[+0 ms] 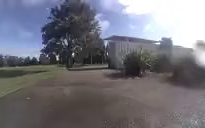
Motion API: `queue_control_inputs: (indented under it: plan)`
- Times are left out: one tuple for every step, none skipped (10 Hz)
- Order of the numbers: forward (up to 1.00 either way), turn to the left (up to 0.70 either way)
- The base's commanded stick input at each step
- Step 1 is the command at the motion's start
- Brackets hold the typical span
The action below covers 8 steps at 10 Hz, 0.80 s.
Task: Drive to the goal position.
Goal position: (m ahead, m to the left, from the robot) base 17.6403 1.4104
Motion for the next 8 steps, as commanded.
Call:
queue_control_inputs:
  plan:
    - [1.00,0.00]
    - [1.00,0.00]
    - [1.00,0.00]
    - [1.00,0.00]
    - [1.00,0.00]
    - [1.00,0.00]
    - [1.00,0.00]
    - [1.00,0.00]
